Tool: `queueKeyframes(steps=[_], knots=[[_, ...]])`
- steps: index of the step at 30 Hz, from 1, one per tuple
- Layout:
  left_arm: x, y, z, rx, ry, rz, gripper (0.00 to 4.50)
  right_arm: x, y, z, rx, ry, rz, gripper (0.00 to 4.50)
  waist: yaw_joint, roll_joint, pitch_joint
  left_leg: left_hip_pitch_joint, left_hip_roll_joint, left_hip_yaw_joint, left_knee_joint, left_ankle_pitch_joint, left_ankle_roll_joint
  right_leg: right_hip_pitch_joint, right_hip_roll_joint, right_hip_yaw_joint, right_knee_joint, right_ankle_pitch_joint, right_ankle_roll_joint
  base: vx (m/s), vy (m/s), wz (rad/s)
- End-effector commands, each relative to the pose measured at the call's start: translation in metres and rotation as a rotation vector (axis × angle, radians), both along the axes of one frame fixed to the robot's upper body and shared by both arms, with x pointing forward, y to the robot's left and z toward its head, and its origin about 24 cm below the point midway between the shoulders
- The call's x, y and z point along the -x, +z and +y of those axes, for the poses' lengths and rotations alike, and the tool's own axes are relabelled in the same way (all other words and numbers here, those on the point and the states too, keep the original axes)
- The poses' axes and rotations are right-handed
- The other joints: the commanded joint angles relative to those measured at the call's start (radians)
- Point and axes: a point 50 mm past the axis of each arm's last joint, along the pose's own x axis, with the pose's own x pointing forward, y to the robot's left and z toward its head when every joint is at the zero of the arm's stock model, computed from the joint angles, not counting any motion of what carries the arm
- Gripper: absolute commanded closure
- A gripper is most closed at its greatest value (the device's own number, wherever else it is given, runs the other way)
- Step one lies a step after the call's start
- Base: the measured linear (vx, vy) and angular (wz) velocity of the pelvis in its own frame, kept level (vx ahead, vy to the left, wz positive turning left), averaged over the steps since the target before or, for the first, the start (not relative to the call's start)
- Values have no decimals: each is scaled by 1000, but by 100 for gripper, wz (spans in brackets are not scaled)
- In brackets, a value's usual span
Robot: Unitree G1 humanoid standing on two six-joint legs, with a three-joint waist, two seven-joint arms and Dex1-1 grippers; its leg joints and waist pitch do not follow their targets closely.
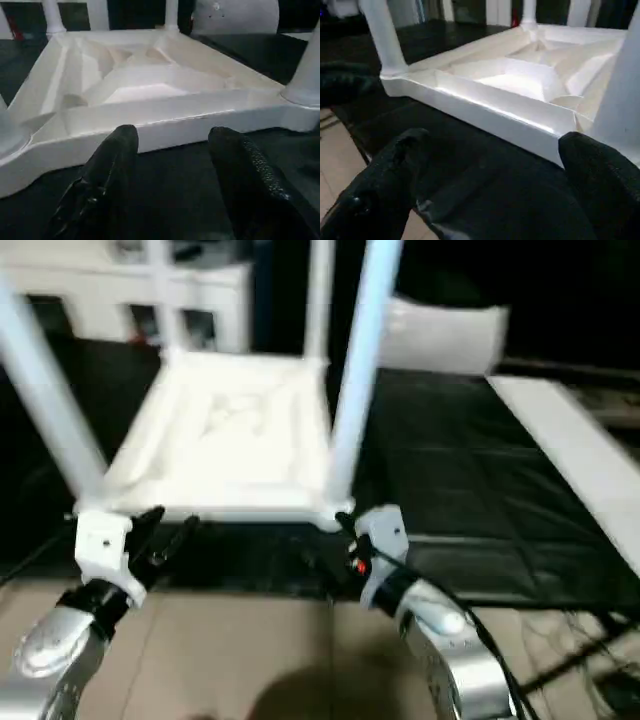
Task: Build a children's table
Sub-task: Move to table
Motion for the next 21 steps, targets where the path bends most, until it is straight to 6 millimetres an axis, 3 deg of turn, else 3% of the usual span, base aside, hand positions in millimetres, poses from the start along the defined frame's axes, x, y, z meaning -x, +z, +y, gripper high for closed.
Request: queueKeyframes(steps=[1, 2, 3, 4, 5, 6, 7, 8, 9, 10, 11, 13, 14, 15, 16, 17, 18, 19, 20, 21], knots=[[-3, 4, -3, -5, -2, -13, 193, -1, 2, -2, -7, -3, -6, 0, -24, 34, -13, -41, 150, -103, -274, -1053, -200, 48, 19, 2, 4, -258, -64, -68, 53, -13], [-3, 4, -3, -3, -1, -13, 193, -1, 2, -2, -8, -3, -5, 0, 29, 39, -22, -85, 141, -56, -310, -1082, -144, 75, 39, 17, 97, 2, -80, -107, 2, 7], [-3, 4, -3, -2, 3, -13, 193, -1, 2, -2, -9, -4, -4, 0, 39, 35, -33, -71, 120, -36, -302, -1034, -126, 66, 37, 26, 91, 3, -82, -65, -56, 12], [-3, 4, -1, -11, 24, -10, 193, -2, 2, -2, -9, -4, -5, 0, 28, 7, -46, -32, 103, -28, -268, -873, -152, 42, 0, 76, 45, -224, -90, -65, -56, 12], [-2, 3, 0, -15, 33, -6, 193, -2, 2, -2, -12, -4, -3, 0, 19, -38, -42, 20, 94, -59, -141, -620, -146, -25, -113, 134, -100, -654, -94, 9, -100, -11], [-3, 2, 2, -23, 57, 4, 193, -2, 2, -1, -18, -3, 1, 0, 20, -39, -44, 25, 81, -60, -74, -422, -108, -26, -163, 144, -155, -775, -107, -5, -74, -20], [-3, 1, 3, -22, 69, 12, 193, -2, 2, 0, -20, -2, 5, 0, 26, -48, -34, -1, 81, -56, -53, -118, -56, -2, -163, 145, -177, -782, -107, -5, -74, -20], [-2, 2, 3, -13, 65, 7, 193, -3, 2, 1, -23, -1, 7, 0, 30, -31, -26, -2, 101, -55, -97, -143, -65, 2, -128, 117, -167, -726, -126, 0, 0, 0], [-2, 2, 2, -11, 63, 5, 193, -3, 2, 1, -24, -1, 7, 0, 25, -20, -26, -9, 111, -58, -129, -235, -81, 7, -100, 100, -150, -690, -129, 0, 0, 0], [-3, 3, 2, -7, 57, 1, 193, -3, 2, 2, -22, 2, 8, 0, 12, -6, -26, -13, 129, -65, -171, -471, -128, 10, -63, 85, -124, -623, -106, 0, 0, 0], [-3, 4, 2, -7, 56, 1, 193, -3, 2, 2, -19, 4, 8, 0, 10, -2, -38, -12, 133, -67, -189, -572, -152, 20, -62, 90, -112, -529, -103, 0, 0, 0], [-4, 8, 1, -9, 44, -30, 193, -3, 1, 2, -12, 14, 18, 0, 9, -8, -41, -20, 129, -62, -203, -540, -149, 35, -72, 95, -117, -447, -110, 0, 0, 0], [-4, 8, 1, -14, 48, -30, 193, -3, 1, 2, -10, 13, 19, 0, 9, -12, -44, -20, 127, -56, -202, -511, -138, 47, -80, 95, -127, -469, -102, 0, 0, 0], [-3, 9, 1, -9, 48, -27, 193, -3, 1, 2, -5, 21, 21, 0, 8, -15, -44, -19, 126, -52, -201, -495, -129, 50, -83, 95, -134, -491, -97, 0, 0, 0], [-3, 9, 1, -5, 44, -20, 193, -3, 1, 2, 3, 27, 23, 0, 30, -1, -41, -79, 69, -65, -209, -464, -65, 121, -94, 37, -153, -586, -58, 0, 0, 0], [-3, 9, 0, -4, 41, -19, 193, -3, 1, 2, 3, 26, 23, 0, 11, -13, -35, -92, 58, -60, -170, -424, -17, 148, -123, 17, -188, -717, -47, 7, 27, 26], [-3, 9, 0, -4, 40, -19, 193, -3, 1, 2, 2, 23, 23, 0, 9, -2, -23, -56, 67, -43, -112, -407, 1, 150, -156, -8, -242, -833, -77, 44, 27, 49], [-3, 9, 0, -2, 38, -16, 193, -3, 1, 2, 0, 24, 23, 0, 0, -8, -19, -52, 74, -39, -82, -381, 14, 161, -172, -23, -262, -876, -85, 44, 27, 49], [-2, 8, 1, -6, 36, -12, 193, -3, 1, 2, -3, 25, 20, 0, -8, 0, -8, -27, 89, -29, -45, -351, 18, 174, -191, -56, -286, -886, -102, 58, 54, 61], [-2, 8, 1, -5, 35, -7, 193, -3, 1, 2, -15, 29, 14, 0, -30, 40, -7, 73, 127, -40, -82, -537, -65, 121, -99, -71, -239, -795, -91, 41, 95, 56]])
